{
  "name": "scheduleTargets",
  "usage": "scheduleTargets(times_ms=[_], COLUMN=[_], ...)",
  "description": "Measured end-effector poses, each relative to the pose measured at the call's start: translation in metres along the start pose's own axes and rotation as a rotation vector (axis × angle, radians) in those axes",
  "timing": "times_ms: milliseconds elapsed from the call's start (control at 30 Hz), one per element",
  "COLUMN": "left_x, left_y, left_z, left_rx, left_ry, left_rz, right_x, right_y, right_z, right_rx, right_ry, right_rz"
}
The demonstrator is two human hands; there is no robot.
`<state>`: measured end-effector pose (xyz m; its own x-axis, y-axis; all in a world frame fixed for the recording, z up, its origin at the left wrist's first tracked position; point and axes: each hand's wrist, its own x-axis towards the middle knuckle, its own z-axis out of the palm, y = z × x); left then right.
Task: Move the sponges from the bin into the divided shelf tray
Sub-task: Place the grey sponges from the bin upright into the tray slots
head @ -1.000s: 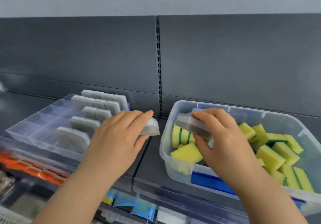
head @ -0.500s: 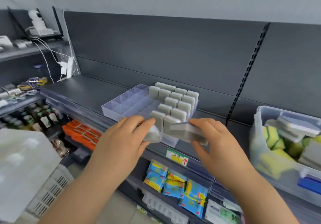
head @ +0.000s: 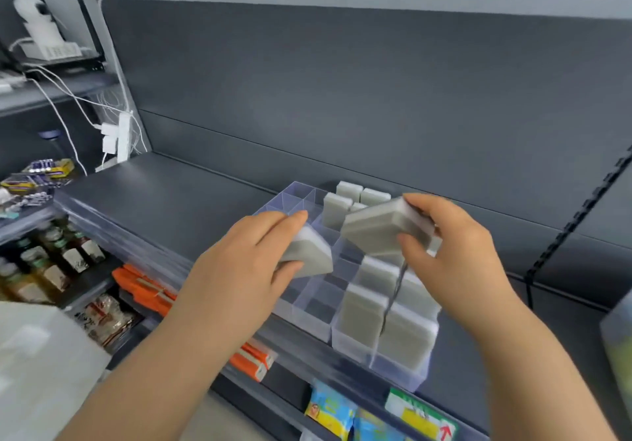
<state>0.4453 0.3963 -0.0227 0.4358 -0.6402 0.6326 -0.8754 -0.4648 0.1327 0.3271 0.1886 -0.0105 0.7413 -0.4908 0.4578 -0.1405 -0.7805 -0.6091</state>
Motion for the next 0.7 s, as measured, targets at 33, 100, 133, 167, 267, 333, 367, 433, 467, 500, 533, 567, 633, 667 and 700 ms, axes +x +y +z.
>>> scheduleTargets(times_ms=[33,100,133,167,267,333,367,433,467,500,533,567,633,667,700], left_x=[0.008,0.021,0.027,0.032,0.042,0.048,0.051,0.058,0.062,0.066,0.070,0.075,0.084,0.089,0.093], left_y=[-0.010,-0.028,-0.035,-0.042,-0.061,-0.074,-0.082,-0.098,-0.105,-0.112,-0.118,-0.124,-0.133,-0.138,-0.142], left_z=[0.006,0.016,0.021,0.025,0.044,0.058,0.065,0.077,0.082,0.086,0.090,0.093,0.101,0.104,0.107], left_rx=[-0.008,-0.032,-0.051,-0.074,-0.176,-0.212,-0.221,-0.254,-0.279,-0.304,-0.322,-0.338,-0.378,-0.400,-0.420], left_ry=[-0.005,-0.009,-0.009,-0.006,0.006,-0.008,-0.018,-0.036,-0.042,-0.050,-0.060,-0.069,-0.081,-0.084,-0.087], left_rz=[-0.009,-0.035,-0.053,-0.074,-0.120,-0.113,-0.100,-0.081,-0.072,-0.061,-0.043,-0.018,0.052,0.089,0.123], right_x=[0.014,0.038,0.047,0.054,0.068,0.073,0.076,0.080,0.081,0.082,0.083,0.083,0.084,0.085,0.086], right_y=[0.001,0.005,0.006,0.007,0.012,0.015,0.015,0.015,0.014,0.013,0.012,0.010,0.007,0.005,0.004], right_z=[0.005,0.017,0.023,0.028,0.042,0.049,0.052,0.058,0.062,0.066,0.070,0.074,0.083,0.087,0.091], right_rx=[0.012,0.012,0.002,-0.007,-0.049,-0.122,-0.160,-0.219,-0.245,-0.268,-0.283,-0.290,-0.299,-0.308,-0.318], right_ry=[-0.004,-0.009,-0.017,-0.027,-0.075,-0.121,-0.140,-0.169,-0.179,-0.187,-0.193,-0.195,-0.196,-0.197,-0.198], right_rz=[0.016,0.032,0.033,0.036,0.069,0.102,0.120,0.163,0.190,0.223,0.260,0.296,0.364,0.396,0.428])
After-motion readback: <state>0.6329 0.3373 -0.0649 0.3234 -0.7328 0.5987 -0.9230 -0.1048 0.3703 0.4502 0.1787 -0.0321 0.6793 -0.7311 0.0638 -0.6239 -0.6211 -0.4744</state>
